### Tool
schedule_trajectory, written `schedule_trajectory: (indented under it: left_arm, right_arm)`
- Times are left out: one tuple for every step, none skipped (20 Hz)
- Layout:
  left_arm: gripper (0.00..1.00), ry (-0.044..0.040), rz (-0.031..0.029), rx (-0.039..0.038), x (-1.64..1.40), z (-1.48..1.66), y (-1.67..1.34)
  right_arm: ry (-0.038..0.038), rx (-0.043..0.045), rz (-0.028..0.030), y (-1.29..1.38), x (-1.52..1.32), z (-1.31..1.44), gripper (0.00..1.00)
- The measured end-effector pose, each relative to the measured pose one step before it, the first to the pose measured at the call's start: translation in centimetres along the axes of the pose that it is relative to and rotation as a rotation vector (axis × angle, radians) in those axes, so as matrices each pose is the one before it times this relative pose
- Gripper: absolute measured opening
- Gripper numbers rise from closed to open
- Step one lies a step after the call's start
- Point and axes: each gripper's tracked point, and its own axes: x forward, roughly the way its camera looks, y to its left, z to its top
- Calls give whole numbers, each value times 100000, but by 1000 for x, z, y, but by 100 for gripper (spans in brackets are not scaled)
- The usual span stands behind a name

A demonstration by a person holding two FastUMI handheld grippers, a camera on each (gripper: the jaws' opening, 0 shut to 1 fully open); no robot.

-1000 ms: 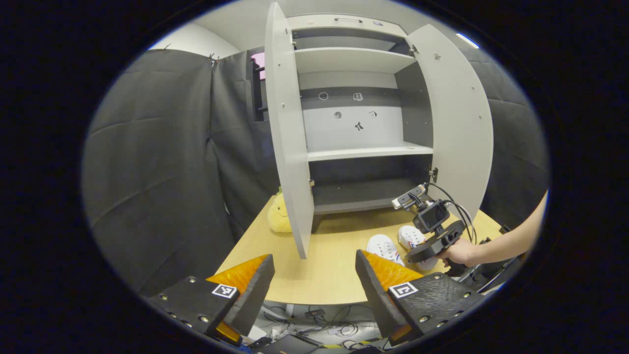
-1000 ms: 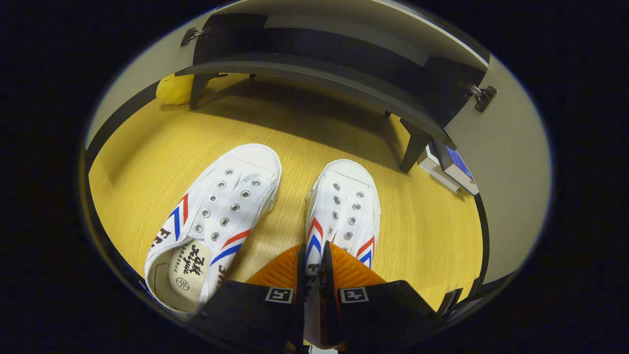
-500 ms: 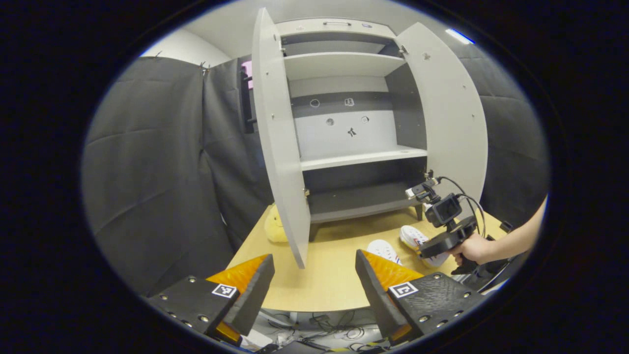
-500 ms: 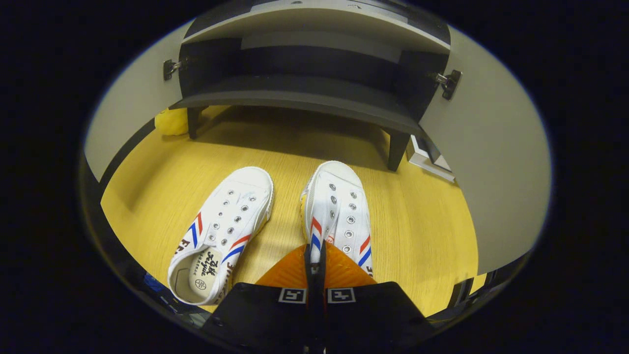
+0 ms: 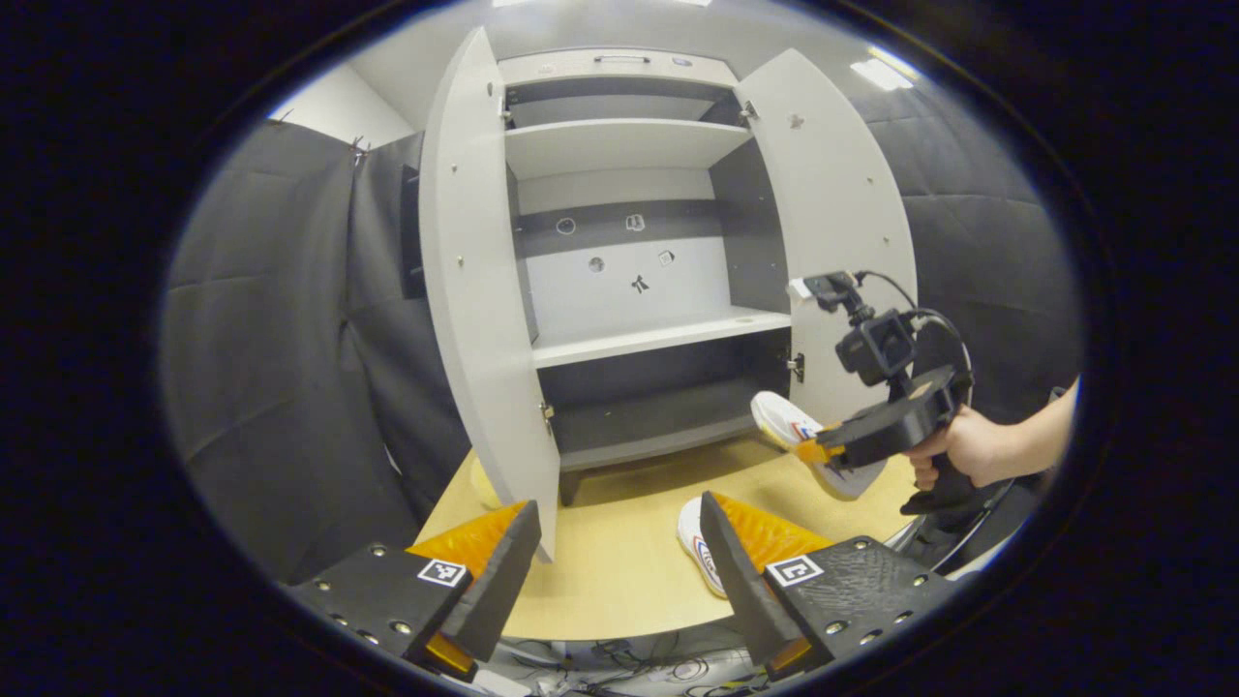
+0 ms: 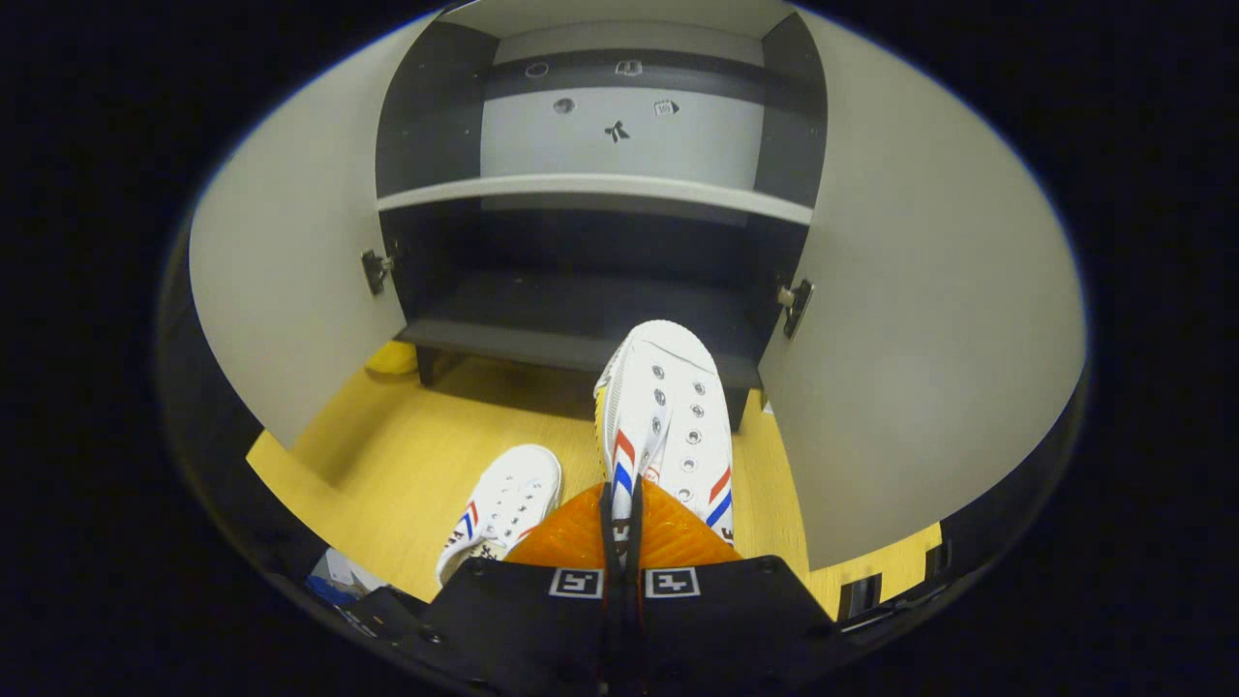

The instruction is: Grab one shoe with the right hand and put it into the shoe cabinet, grab the other shoe with the left hand and put it into the shoe cabinet; then close the right door with the right hand and the left door with the left hand.

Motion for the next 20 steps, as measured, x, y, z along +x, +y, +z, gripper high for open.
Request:
schedule_trajectory:
  left_arm:
    - [96,-547,-561,114,199,176,-58]
    - [96,-503,-453,-56,127,231,-32]
    - [96,-253,-468,-15,130,126,40]
    - [96,-49,-452,80,155,230,89]
    - [96,-224,-385,60,135,272,99]
    - [96,-724,-357,-196,-11,426,111]
    - [95,-908,-437,-483,82,513,86]
    - [95,-1039,-631,-608,234,683,1]
    - [95,-944,-315,-376,115,337,-75]
    - [95,-919,290,-7,251,578,39]
    - [94,-1084,372,67,244,663,65]
    - [94,-1103,161,-25,214,527,-28]
    - [94,-538,76,-55,237,368,-69]
    - [97,-70,200,-72,253,182,-66]
    - [96,45,264,-275,291,271,7]
    - [94,38,308,-651,240,190,-19]
    - [94,-143,355,-919,217,216,32]
    - [95,-169,697,-863,209,181,99]
    - [96,63,1381,-546,175,203,203]
    - [97,-91,1749,-385,282,376,326]
  right_arm:
    - [-3394,976,588,8,-916,1716,2]
    - [-3833,694,-48,-75,-773,1766,1]
    - [-3883,189,-1177,-259,-634,1835,1]
    - [-4600,-488,-1563,-289,-545,2252,1]
    - [-2827,-712,-696,-85,-108,1652,2]
    - [-2458,-217,-86,12,-153,1528,1]
    - [-2689,693,125,95,-244,1852,1]
    - [-3093,1525,220,177,130,1771,2]
    - [-2307,14,-8,29,327,1521,2]
    - [-2038,-712,-601,-143,469,1161,1]
    - [-2246,-1154,-520,-152,582,1457,1]
    - [-1768,-1206,47,-32,519,1161,2]
    - [-1688,-461,409,70,612,1172,1]
    - [-1368,135,483,-20,642,1050,0]
    - [-936,63,365,-174,741,948,1]
    - [-1050,331,104,-76,889,657,0]
    - [-367,161,7,-176,906,658,0]
    - [-285,335,147,-217,982,424,0]
    - [97,769,489,-117,938,458,0]
    - [-151,849,731,-204,805,343,0]
